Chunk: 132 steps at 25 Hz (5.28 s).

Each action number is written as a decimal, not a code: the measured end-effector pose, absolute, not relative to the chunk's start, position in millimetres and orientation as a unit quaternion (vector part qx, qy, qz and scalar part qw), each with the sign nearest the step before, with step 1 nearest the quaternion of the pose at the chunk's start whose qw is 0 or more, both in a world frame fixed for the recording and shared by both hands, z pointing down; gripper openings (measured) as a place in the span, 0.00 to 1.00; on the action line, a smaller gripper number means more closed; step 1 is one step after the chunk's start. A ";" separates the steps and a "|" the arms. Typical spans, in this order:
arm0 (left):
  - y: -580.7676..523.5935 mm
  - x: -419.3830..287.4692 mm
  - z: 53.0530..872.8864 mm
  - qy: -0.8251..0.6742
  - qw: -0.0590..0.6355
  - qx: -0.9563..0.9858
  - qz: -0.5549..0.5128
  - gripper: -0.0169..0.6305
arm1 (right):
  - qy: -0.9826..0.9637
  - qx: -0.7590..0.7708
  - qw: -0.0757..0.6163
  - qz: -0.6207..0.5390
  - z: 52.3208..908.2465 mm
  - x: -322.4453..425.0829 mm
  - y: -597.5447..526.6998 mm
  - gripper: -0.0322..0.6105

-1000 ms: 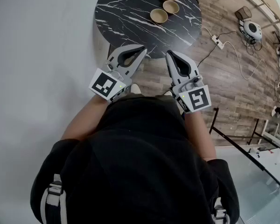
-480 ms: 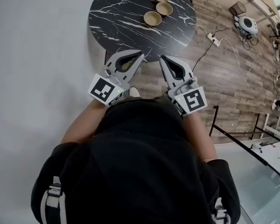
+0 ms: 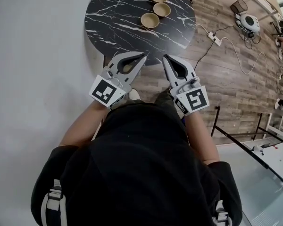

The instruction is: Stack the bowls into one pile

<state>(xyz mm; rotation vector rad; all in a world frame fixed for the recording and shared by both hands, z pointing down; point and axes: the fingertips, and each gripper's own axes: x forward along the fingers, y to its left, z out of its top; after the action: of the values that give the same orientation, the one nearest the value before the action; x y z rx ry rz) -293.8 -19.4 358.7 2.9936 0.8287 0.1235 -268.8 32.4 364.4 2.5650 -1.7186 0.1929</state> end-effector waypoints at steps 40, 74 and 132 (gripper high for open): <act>189.4 -61.3 340.2 0.179 0.015 0.982 0.054 0.03 | -0.645 0.761 0.002 0.069 367.4 -35.0 225.4 0.03; -19.9 53.5 377.4 0.056 0.056 0.995 0.060 0.03 | -0.732 0.667 0.068 0.120 405.2 94.5 10.6 0.03; -32.4 78.9 397.4 -0.332 0.062 0.939 0.065 0.03 | -0.800 0.163 0.541 0.200 733.3 210.3 -79.3 0.21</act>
<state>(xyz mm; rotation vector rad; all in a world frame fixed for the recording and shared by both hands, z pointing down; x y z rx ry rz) 78.9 -32.4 397.4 2.8394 -1.0029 0.1965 210.3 -79.3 733.3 0.3872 -1.9010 0.4752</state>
